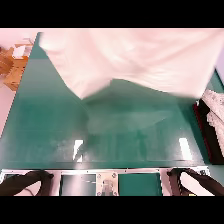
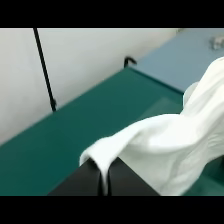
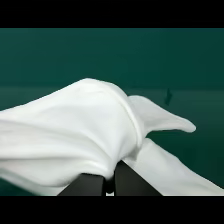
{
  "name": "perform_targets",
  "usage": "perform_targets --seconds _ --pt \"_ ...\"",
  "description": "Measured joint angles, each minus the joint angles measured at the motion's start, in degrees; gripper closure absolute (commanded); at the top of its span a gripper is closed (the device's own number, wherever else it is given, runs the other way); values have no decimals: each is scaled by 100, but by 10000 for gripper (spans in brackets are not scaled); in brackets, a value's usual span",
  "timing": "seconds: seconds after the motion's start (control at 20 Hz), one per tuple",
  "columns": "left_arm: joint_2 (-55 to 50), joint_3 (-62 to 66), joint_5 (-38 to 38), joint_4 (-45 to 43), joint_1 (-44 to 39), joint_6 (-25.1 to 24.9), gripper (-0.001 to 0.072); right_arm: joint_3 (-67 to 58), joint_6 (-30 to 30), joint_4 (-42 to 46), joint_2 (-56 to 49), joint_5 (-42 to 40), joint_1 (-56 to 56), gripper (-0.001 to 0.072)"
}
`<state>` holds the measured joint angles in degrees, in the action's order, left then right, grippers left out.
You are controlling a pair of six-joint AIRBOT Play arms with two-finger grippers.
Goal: Fold the shirts.
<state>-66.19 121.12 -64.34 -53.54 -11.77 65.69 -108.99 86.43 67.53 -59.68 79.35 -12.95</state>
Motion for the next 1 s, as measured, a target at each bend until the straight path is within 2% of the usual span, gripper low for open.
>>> perform_targets --seconds 0.25,0.5,0.8,1.0 --pt "1025 118 221 -507 15 170 687 -739 -90 146 662 -291 -4 693" --pt "1290 -236 109 -1346 17 647 688 -538 -223 210 800 -476 -4 692" --pt "874 -1333 -179 -2535 26 1113 688 1174 -656 -527 254 -776 221 692" --pt "-363 -2076 -343 -2577 413 1172 688 2876 -798 -761 -391 -1845 817 692"
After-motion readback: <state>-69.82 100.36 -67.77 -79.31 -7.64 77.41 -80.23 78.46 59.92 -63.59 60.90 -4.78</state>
